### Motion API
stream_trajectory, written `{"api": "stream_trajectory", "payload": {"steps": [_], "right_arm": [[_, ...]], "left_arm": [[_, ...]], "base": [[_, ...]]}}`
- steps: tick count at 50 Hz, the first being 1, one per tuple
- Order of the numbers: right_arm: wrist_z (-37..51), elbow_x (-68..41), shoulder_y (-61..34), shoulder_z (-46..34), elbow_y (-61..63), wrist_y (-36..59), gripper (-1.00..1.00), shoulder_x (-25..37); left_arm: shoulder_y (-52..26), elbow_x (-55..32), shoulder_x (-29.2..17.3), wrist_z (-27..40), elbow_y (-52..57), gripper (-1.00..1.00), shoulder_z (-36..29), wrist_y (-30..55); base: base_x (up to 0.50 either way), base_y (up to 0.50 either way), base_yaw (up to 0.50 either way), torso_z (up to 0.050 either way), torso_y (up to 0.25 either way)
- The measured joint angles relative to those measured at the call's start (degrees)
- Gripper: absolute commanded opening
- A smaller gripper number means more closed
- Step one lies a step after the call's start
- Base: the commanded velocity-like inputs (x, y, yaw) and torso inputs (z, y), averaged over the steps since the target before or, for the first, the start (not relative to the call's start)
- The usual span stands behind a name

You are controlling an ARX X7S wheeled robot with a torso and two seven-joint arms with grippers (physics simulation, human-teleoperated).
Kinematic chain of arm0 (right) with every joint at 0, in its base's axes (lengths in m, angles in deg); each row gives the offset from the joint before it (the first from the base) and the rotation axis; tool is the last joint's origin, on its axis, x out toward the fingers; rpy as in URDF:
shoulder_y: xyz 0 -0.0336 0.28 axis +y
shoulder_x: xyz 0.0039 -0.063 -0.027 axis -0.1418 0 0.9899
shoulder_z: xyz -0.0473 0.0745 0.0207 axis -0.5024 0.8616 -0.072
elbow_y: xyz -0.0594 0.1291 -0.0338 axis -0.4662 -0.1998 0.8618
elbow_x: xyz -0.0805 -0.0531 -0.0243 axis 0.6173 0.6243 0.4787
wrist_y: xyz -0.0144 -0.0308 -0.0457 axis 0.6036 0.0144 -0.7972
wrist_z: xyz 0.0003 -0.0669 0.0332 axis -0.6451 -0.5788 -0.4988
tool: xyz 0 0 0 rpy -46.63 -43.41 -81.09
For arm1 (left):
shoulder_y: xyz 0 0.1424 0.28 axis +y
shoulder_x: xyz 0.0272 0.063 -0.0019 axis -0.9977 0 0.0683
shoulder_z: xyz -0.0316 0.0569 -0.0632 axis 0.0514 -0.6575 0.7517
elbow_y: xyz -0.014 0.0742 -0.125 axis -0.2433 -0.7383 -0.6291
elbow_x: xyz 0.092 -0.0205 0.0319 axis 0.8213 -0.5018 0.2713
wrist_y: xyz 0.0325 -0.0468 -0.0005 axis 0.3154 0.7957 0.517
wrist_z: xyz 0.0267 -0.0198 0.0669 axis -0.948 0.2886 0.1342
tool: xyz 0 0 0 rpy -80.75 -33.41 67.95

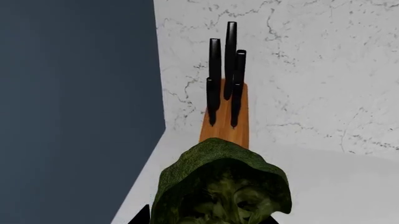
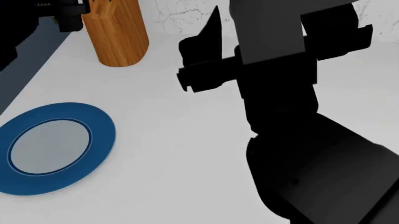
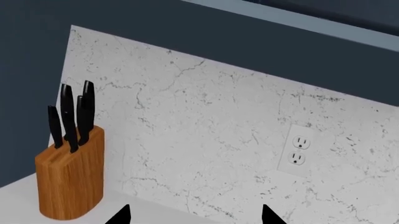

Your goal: Pick the broccoli from the top rack in the oven and place it on the plate on the counter.

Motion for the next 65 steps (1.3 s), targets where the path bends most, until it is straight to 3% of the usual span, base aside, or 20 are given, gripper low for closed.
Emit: {"api": "stream_trajectory", "payload": {"steps": [31, 53, 65], "right_arm": [[1.42, -0.4, -0.64, -0.81, -1.17, 1.08, 1.0, -0.64], [1.9, -1.07, 1.57, -0.18, 0.01, 0.17, 1.0, 0.6], [1.62, -0.84, 2.11, -0.41, -0.17, -0.71, 1.0, 0.99]], "left_arm": [[7.8, -6.3, -4.86, 9.81, 14.88, -1.0, 3.61, 4.02], [16.9, -16.67, -10.47, 26.79, 37.31, -1.0, 7.32, 9.78], [21.36, -16.73, -11.83, 27.57, 41.55, -1.0, 6.78, 9.5]], "base": [[0.0, 0.0, 0.0, 0.0, 0.0], [0.0, 0.0, 0.0, 0.0, 0.0], [0.0, 0.0, 0.0, 0.0, 0.001]]}}
